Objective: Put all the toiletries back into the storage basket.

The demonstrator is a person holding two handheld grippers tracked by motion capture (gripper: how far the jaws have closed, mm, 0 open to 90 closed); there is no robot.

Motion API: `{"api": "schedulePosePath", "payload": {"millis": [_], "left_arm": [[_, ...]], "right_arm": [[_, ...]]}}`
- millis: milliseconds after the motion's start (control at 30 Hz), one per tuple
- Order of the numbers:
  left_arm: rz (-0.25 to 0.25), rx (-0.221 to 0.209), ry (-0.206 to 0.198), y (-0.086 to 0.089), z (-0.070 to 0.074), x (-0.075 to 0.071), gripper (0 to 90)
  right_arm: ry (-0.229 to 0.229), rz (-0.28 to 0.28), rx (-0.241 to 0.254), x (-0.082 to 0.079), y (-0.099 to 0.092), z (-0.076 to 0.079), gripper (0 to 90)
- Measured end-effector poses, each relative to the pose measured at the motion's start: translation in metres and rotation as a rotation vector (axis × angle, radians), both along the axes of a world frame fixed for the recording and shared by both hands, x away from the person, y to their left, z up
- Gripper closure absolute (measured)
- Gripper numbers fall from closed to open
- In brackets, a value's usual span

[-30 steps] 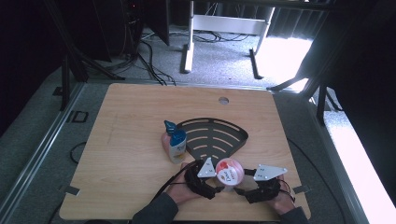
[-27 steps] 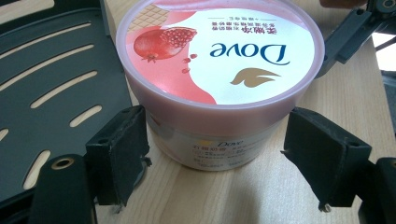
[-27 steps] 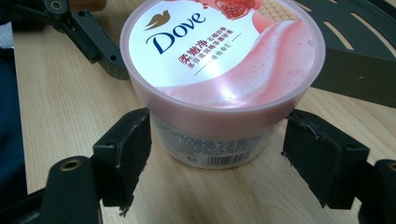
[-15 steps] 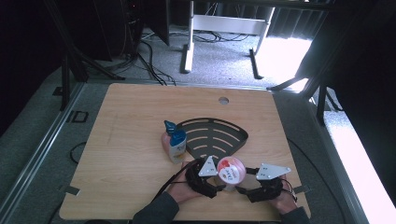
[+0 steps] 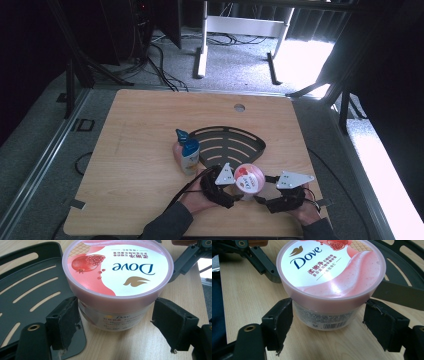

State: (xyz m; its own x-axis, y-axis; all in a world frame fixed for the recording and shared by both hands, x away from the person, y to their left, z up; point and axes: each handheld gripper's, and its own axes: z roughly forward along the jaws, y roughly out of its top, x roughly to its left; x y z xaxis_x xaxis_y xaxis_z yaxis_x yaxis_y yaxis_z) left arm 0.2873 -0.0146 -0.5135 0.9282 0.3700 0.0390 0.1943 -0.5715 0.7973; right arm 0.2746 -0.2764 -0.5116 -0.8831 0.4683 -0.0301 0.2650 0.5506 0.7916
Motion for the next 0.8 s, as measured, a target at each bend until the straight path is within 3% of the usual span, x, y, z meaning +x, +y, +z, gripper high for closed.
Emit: {"api": "schedulePosePath", "payload": {"millis": [467,800], "left_arm": [[0.020,0.008,-0.007,0.000,0.006,0.006,22.1],[0.029,0.007,-0.010,-0.001,0.010,0.009,22.1]], "right_arm": [[-0.007,0.000,-0.002,0.008,0.002,0.006,23.4],[-0.017,0.008,-0.031,0.014,0.003,0.014,23.4]]}}
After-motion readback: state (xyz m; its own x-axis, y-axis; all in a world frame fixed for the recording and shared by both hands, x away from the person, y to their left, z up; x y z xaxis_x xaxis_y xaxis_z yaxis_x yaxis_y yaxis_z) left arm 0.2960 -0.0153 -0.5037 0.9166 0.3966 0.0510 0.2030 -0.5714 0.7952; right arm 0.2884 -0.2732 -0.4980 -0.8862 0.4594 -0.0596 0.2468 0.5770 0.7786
